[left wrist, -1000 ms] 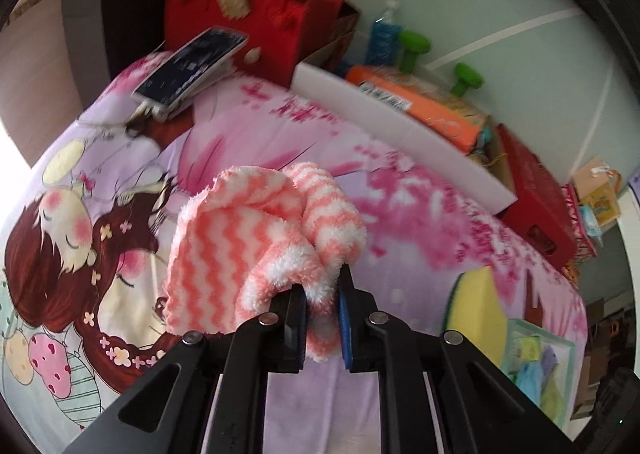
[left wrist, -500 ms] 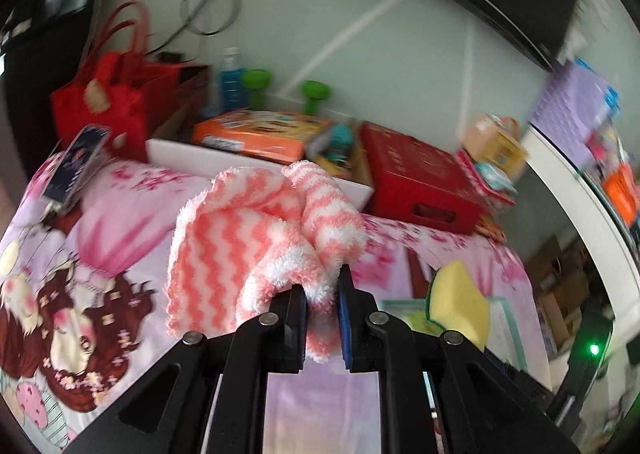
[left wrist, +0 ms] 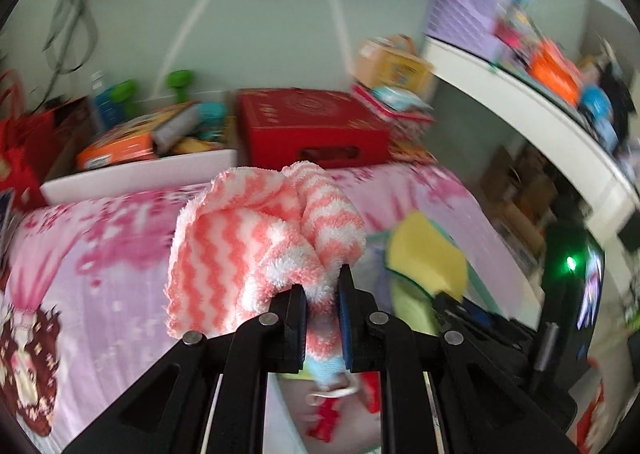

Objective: Organize soft objects
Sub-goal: 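Carry the sponge and striped towel over the white tray, then lower the sponge and towel into the tray and open both tools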

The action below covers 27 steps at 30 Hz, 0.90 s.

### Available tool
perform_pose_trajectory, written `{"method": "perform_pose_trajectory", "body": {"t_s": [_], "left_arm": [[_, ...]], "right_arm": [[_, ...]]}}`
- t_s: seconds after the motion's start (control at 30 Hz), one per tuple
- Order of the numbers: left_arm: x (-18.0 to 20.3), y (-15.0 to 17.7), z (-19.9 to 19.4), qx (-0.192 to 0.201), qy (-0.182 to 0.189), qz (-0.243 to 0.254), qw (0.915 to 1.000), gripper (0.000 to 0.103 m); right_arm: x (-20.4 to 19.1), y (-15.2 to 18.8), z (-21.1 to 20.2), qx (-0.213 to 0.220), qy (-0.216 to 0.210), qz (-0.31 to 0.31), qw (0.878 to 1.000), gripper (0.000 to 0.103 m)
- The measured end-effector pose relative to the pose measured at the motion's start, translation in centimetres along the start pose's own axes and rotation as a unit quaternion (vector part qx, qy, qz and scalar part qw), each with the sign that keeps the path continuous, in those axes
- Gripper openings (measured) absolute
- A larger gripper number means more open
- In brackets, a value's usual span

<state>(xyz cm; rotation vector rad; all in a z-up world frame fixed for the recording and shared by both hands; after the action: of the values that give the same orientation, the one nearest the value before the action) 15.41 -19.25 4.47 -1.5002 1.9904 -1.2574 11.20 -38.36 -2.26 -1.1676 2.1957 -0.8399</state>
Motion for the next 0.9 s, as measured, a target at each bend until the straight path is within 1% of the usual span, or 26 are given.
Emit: {"method": "perform_pose_trajectory", "body": {"t_s": [0.17, 0.3, 0.4, 0.5, 0.53, 0.57, 0.6, 0.63, 0.7, 0.77, 0.87, 0.9], "left_arm": [[4.7, 2.0, 1.5, -0.023, 0.030, 0.060, 0.9975, 0.014], [5.9, 3.0, 2.3, -0.042, 0.043, 0.066, 0.9960, 0.014], [6.1, 3.6, 2.7, -0.050, 0.040, 0.068, 0.9956, 0.015], [6.0, 3.9, 3.3, -0.056, 0.039, 0.064, 0.9956, 0.018], [6.0, 4.0, 3.4, -0.057, 0.038, 0.061, 0.9958, 0.022], [5.8, 4.1, 3.4, -0.060, 0.038, 0.057, 0.9959, 0.030], [5.7, 4.2, 3.6, -0.065, 0.038, 0.054, 0.9957, 0.036], [5.6, 4.3, 3.7, -0.071, 0.039, 0.050, 0.9955, 0.044], [5.3, 4.4, 4.0, -0.082, 0.042, 0.035, 0.9952, 0.046], [5.1, 4.3, 4.1, -0.085, 0.047, 0.023, 0.9950, 0.051], [4.7, 4.1, 3.7, -0.085, 0.044, 0.017, 0.9952, 0.055], [4.4, 3.9, 3.5, -0.083, 0.041, 0.014, 0.9956, 0.056]], "right_arm": [[1.6, -0.3, -0.2, 0.007, 0.025, 0.011, 1.000, 0.020], [2.6, -0.3, 0.1, 0.003, 0.035, 0.018, 0.999, 0.020], [3.0, -0.2, 0.2, 0.002, 0.039, 0.021, 0.999, 0.021], [3.3, -0.1, 0.4, -0.003, 0.040, 0.023, 0.999, 0.024], [3.3, -0.1, 0.5, -0.005, 0.039, 0.024, 0.999, 0.024], [3.3, -0.1, 0.5, -0.007, 0.037, 0.025, 0.999, 0.024], [3.3, -0.1, 0.5, -0.007, 0.035, 0.027, 0.999, 0.023], [3.3, 0.0, 0.5, -0.007, 0.034, 0.028, 0.999, 0.023], [3.2, -0.1, 0.4, -0.007, 0.034, 0.026, 0.999, 0.023], [3.2, 0.0, 0.4, -0.010, 0.036, 0.023, 0.999, 0.023], [3.1, 0.0, 0.4, -0.014, 0.035, 0.023, 0.999, 0.040], [3.0, -0.1, 0.3, -0.013, 0.035, 0.022, 0.999, 0.049]]}}
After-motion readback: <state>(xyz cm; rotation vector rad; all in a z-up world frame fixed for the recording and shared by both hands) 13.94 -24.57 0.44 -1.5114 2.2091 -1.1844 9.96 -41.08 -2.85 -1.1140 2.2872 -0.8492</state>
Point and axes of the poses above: each gripper's, at about its wrist camera, not at the fingertips, and z roughly the way its jaws point, x to its right, y to its underside, the point moved 1 cm from there along z, roughly the way its jaws point, and after that the axes turned 12 degrees about x, right-handed, at the moved point
